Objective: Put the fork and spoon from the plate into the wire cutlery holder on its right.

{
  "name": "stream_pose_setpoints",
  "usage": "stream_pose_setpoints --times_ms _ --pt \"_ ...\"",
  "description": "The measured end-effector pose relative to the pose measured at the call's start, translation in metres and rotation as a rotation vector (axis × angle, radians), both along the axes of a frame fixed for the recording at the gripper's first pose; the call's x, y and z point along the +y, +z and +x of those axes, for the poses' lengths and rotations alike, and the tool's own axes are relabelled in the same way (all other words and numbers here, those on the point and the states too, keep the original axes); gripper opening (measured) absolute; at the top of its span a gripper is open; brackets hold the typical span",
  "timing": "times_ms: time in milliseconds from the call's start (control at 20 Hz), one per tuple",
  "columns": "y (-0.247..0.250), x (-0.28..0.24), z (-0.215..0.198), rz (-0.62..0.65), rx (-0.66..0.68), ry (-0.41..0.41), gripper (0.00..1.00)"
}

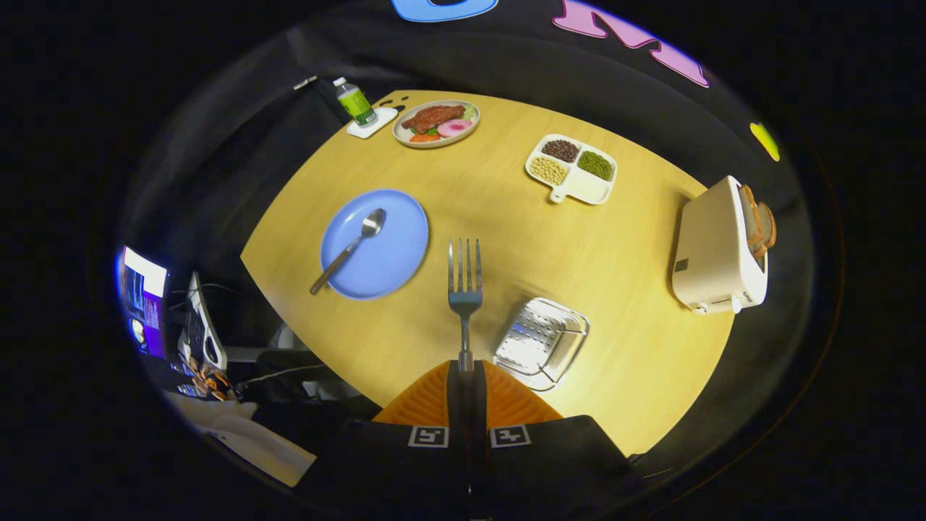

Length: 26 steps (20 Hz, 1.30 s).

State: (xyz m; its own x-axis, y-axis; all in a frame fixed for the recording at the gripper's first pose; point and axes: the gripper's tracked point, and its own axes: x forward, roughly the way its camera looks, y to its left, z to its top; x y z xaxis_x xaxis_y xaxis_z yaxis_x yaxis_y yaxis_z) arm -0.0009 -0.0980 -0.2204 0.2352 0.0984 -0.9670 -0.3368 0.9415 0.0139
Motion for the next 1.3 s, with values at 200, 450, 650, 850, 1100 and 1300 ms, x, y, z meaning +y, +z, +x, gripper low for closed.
stream_pose_setpoints --times_ms 200,450,650,850,1100,1300 --pt "-0.009 -0.039 -0.009 -0.033 0.122 0.015 0.06" --pt "-0.03 -0.063 -0.011 -0.066 0.266 0.05 0.06" --pt "-0.05 -0.069 -0.012 -0.094 0.388 0.074 0.06" --pt "-0.063 -0.07 -0.005 -0.098 0.444 0.063 0.06" --pt "-0.057 -0.064 -0.001 -0.067 0.474 0.055 0.14" --pt "-0.051 -0.063 0.013 -0.026 0.398 0.046 0.44"
